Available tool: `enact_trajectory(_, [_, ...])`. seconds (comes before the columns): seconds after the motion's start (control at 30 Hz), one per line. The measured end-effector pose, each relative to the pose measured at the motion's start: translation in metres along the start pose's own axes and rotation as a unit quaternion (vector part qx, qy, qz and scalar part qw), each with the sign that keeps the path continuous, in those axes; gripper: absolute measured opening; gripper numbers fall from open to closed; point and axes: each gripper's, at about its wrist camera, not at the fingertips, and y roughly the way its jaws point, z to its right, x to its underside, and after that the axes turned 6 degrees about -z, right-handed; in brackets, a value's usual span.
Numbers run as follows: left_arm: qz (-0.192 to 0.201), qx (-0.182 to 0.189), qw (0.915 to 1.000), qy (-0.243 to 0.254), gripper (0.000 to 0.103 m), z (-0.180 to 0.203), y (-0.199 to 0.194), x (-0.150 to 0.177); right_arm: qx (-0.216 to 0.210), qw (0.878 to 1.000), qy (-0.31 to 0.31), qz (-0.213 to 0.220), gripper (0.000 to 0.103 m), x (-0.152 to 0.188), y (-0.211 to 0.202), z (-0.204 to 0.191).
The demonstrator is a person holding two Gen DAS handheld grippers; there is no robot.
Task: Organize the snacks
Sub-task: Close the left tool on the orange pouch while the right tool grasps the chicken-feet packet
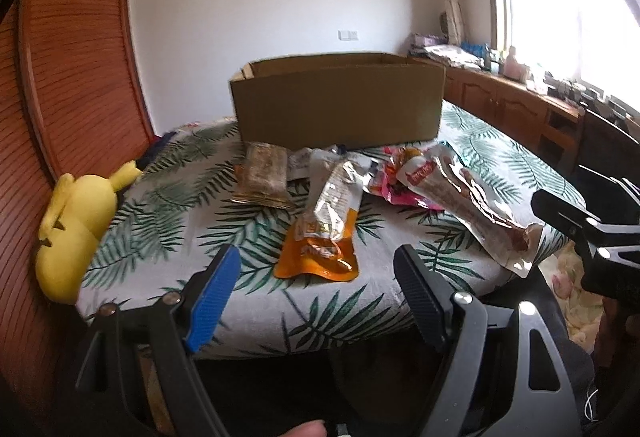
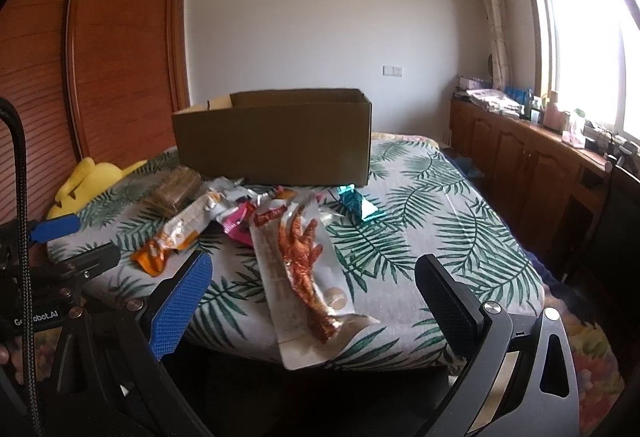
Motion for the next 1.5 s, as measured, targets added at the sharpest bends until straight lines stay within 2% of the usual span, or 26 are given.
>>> enact_trajectory(0.3, [-0.033, 0.02, 0.9989, 0.026, 0.08, 0.001, 0.038, -0.019, -0.032, 0.997, -0.021, -0.061, 0.103, -0.012, 0.049, 0.019])
enact_trajectory(0.53, [-0.06, 0.024, 0.9974, 0.032, 0.08, -0.005, 0.065, -0.035, -0.061, 0.99, -0.054, -0.111, 0.101, -0.019, 0.078, 0.019])
enact_trajectory(0.77, [-0.089, 0.03, 0.9947, 0.043, 0.08, -0.007, 0.09, -0.048, -0.072, 0.983, -0.075, -0.153, 0.098, -0.018, 0.102, 0.012])
enact_trajectory(0.87, [-0.109, 0.046, 0.9921, 0.041, 0.08, -0.007, 0.1, -0.053, -0.075, 0.981, -0.078, -0.158, 0.096, -0.017, 0.105, 0.012])
enact_trajectory(1.3, [-0.156, 0.032, 0.9851, 0.064, 0.08, -0.004, 0.131, -0.068, -0.077, 0.98, -0.081, -0.166, 0.096, -0.019, 0.108, 0.011])
enact_trajectory(1.5, [-0.171, 0.044, 0.9826, 0.057, 0.08, -0.007, 0.14, -0.073, -0.076, 0.98, -0.084, -0.166, 0.096, -0.02, 0.109, 0.01])
